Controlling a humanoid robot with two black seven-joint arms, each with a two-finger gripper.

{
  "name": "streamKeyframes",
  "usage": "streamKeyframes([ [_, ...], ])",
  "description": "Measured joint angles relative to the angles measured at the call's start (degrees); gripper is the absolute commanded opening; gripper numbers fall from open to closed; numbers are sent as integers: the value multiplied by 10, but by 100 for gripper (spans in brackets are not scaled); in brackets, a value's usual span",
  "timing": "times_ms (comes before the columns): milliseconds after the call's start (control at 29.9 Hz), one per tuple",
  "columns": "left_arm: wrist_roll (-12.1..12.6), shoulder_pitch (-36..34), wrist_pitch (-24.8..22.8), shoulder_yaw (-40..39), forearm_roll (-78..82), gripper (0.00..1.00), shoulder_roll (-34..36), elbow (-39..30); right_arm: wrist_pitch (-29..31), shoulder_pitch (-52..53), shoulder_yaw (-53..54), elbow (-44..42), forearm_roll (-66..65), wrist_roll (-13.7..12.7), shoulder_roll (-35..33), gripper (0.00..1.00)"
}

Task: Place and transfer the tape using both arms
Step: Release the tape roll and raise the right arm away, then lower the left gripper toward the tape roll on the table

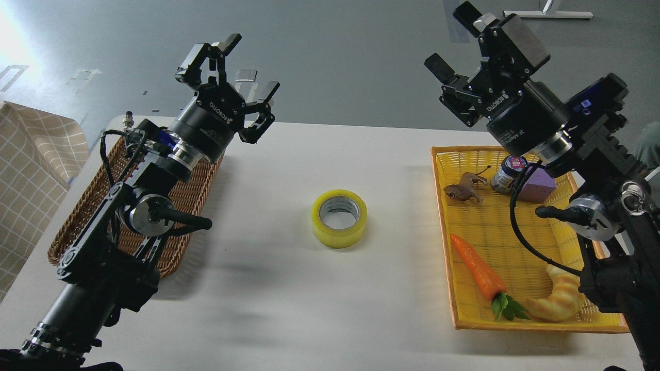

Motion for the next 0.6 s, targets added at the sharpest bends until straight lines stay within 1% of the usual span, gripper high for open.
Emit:
streamKeyframes([
  [167,-2,3,7,-3,4,98,-1,1,0,-7,18,-19,118,2,0,100],
  [234,-2,5,12,-3,4,98,-2,2,0,-13,25,-23,139,2,0,100],
  [601,-5,8,18,-10,4,98,-1,2,0,-43,76,-21,156,-4,3,100],
])
